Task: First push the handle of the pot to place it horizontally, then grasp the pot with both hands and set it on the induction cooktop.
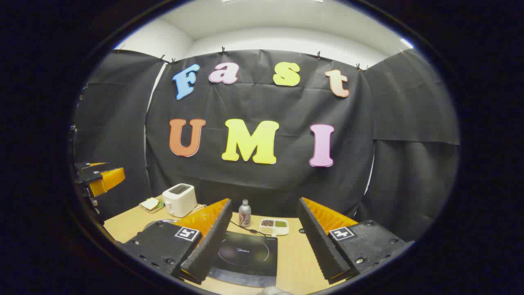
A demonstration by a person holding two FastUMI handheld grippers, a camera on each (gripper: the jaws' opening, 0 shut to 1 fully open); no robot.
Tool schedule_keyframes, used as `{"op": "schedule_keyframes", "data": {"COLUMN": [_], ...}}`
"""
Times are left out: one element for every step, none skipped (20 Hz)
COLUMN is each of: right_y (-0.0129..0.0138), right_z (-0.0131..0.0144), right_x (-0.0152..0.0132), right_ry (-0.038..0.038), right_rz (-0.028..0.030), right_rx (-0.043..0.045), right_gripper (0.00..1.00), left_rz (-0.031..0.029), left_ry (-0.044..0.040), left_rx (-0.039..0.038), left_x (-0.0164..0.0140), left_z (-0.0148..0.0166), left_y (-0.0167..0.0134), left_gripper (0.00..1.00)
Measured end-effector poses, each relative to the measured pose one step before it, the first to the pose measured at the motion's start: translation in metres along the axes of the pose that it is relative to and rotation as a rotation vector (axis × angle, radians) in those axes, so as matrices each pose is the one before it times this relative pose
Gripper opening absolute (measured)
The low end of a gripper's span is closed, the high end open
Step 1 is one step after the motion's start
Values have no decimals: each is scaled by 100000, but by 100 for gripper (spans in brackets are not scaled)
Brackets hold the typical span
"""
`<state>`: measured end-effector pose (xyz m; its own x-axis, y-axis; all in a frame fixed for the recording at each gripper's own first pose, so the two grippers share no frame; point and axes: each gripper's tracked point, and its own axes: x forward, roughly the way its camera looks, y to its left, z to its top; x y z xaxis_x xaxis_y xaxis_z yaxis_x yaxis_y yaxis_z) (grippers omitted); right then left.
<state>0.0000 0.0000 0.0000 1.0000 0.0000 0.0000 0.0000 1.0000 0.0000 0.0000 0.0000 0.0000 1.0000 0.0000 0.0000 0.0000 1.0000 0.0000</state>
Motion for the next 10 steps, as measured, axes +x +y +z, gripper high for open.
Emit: {"op": "schedule_keyframes", "data": {"right_y": [57, 98, 73, -40, -40, -115, -251, -110, -91, -44], "right_z": [-94, -9, 52, 20, 57, 60, 313, 260, 275, 41], "right_x": [67, 8, -5, 2, 23, -52, -40, -100, -105, -32], "right_ry": [259, 4, -144, -217, -51, -706, -896, -1068, -619, -434], "right_rz": [-81, -17, 1, -145, -239, -473, -1063, -805, -389, -216], "right_rx": [263, 431, 315, 228, 38, 291, 539, 802, 732, 285], "right_gripper": [100, 100, 100, 100, 100, 100, 100, 97, 97, 97], "left_rz": [60, -217, -101, -212, -472, -539, -506, -619, -754, -523], "left_ry": [51, -268, -115, -72, -341, -342, -410, -279, -123, -146], "left_rx": [50, 127, 291, 170, 62, 155, 40, 113, 280, 412], "left_x": [274, 254, 76, 35, 40, -42, -17, 96, 91, 72], "left_z": [13, -10, 4, 64, 57, 117, 141, 15, 36, 102], "left_y": [32, 208, 49, -19, -34, -109, -151, -170, -171, -153], "left_gripper": [95, 95, 95, 95, 95, 95, 95, 95, 95, 95]}}
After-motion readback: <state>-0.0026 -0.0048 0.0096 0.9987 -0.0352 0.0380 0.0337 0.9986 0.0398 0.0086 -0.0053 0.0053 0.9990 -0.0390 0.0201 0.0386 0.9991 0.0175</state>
